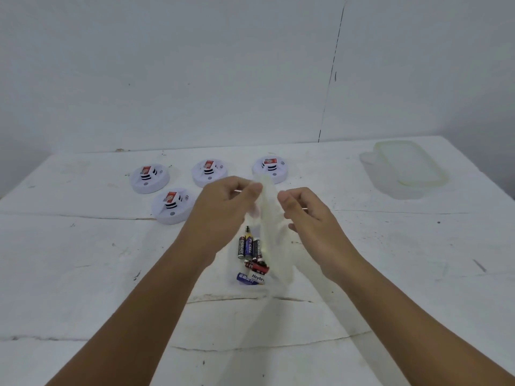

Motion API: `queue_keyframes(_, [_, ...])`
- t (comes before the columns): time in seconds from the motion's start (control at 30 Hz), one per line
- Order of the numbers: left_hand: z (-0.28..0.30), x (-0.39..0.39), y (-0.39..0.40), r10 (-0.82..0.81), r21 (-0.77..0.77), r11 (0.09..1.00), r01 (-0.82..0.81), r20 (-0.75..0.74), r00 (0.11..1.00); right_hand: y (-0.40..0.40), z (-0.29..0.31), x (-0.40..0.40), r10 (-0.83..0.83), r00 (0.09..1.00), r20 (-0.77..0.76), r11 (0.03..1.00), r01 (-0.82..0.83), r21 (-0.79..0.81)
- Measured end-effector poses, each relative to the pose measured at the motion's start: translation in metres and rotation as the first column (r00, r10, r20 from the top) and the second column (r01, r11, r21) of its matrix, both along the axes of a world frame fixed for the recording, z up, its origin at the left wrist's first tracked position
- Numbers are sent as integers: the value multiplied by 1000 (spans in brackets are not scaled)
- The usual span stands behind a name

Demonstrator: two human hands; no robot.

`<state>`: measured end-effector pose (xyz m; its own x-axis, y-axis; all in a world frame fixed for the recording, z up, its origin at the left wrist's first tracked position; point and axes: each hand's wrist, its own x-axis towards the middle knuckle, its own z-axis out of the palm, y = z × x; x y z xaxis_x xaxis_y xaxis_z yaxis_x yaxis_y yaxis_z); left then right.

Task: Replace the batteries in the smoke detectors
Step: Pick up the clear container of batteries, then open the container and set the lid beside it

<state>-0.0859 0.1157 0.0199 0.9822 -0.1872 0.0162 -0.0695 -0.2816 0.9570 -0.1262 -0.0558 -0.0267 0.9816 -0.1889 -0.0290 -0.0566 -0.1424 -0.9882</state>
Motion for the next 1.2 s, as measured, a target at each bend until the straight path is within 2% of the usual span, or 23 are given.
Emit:
queue_keyframes(0.13, [5,-3,-29,-126,-28,992,127,13,992,-10,15,-6,4,999,-50,996,1,91])
queue_keyframes(0.37, [-13,-7,-67,-308,111,942,317,-86,947,-43,4,-17,13,986,-166,959,34,281])
queue_keyframes(0.47, [-21,-7,-66,-280,136,946,293,-111,954,-52,-11,-17,-2,978,-210,957,63,283])
queue_keyframes(0.53, [-25,-5,-60,-254,205,942,264,-74,964,-58,-22,-15,-56,970,-237,955,121,271])
queue_keyframes(0.57, [-27,-3,-54,-241,253,937,242,-36,970,-61,-26,-15,-87,964,-251,962,146,229])
queue_keyframes(0.63, [-29,1,-39,-204,361,916,176,39,978,-68,-32,-14,-141,960,-240,990,143,-8])
queue_keyframes(0.7, [-29,3,-20,-136,455,886,83,84,987,-72,-35,-13,-166,970,-178,967,125,-221])
queue_keyframes(0.77, [-30,4,-1,-55,567,823,-25,124,991,-77,-38,-12,-170,972,-165,942,111,-318])
queue_keyframes(0.83, [-29,5,17,34,670,737,-87,92,995,-82,-44,-11,-172,966,-195,915,83,-396])
queue_keyframes(0.9, [-30,7,29,76,766,643,-34,-20,997,-86,-51,-9,-174,964,-200,884,63,-462])
queue_keyframes(0.93, [-33,9,32,71,779,626,29,-94,993,-87,-53,-8,-171,965,-200,872,54,-487])
queue_keyframes(1.0, [-40,13,37,37,696,703,147,-242,970,-87,-56,-6,-151,966,-210,840,13,-542])
queue_keyframes(1.07, [-46,15,38,-9,589,782,204,-317,948,-86,-59,-5,-135,967,-216,797,-23,-604])
queue_keyframes(1.2, [-50,16,42,-27,548,818,173,-264,964,-90,-60,-3,-126,964,-233,816,-33,-577])
